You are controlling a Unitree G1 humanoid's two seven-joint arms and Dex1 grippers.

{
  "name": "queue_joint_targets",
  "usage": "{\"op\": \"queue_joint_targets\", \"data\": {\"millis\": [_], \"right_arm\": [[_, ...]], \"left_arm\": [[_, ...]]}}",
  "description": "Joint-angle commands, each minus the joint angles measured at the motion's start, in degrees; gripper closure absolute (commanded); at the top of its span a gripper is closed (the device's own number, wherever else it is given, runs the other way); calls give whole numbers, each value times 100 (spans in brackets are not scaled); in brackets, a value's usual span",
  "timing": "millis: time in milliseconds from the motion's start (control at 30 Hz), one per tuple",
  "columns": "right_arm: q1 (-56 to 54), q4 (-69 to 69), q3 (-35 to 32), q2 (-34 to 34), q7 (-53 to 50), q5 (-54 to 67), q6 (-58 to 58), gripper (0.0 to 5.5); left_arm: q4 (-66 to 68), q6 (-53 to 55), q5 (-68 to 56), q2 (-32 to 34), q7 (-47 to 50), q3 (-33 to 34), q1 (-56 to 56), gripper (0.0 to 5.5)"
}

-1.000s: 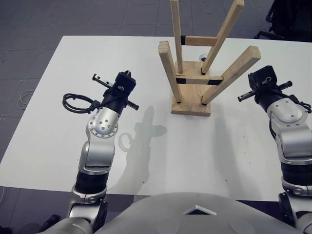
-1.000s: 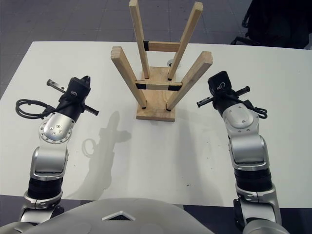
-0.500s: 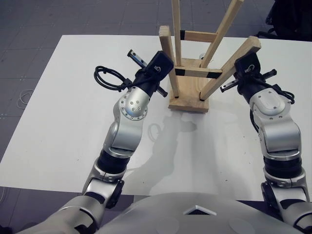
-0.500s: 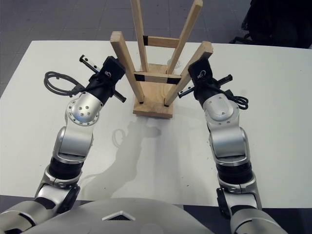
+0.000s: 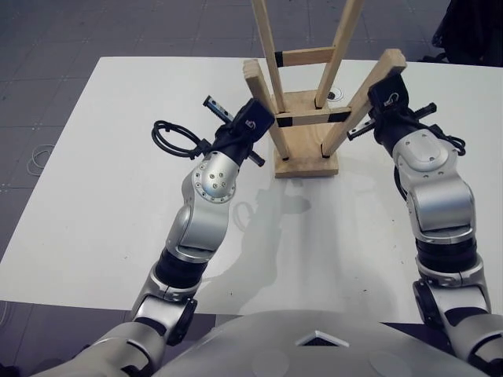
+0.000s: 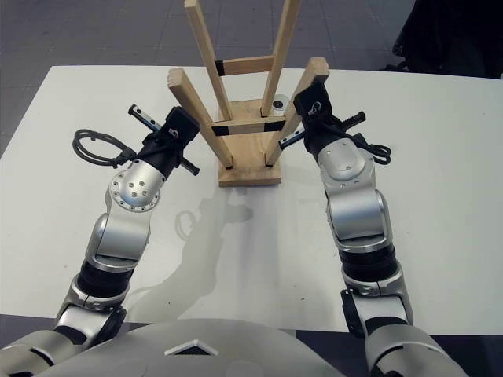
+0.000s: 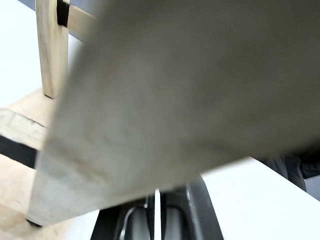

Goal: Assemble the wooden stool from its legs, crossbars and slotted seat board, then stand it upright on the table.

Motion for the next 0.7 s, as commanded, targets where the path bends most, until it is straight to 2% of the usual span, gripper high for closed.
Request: {"op": "queue_joint_targets", "data": {"millis": [33,600,700], "right_arm": [[-202,-428,631,490,575,551,-219,537],[126,-512,616,555,616,666,-59,537],[258,-320,237,411,598,682,-4,537]], "left_arm": [[-7,-344,-383,-305,-451,-650,-185,540],[47,-398,-388,-473,-401,-777,-275,540],[-7,-465,-368,-332,-312,-579,-139,540]]}}
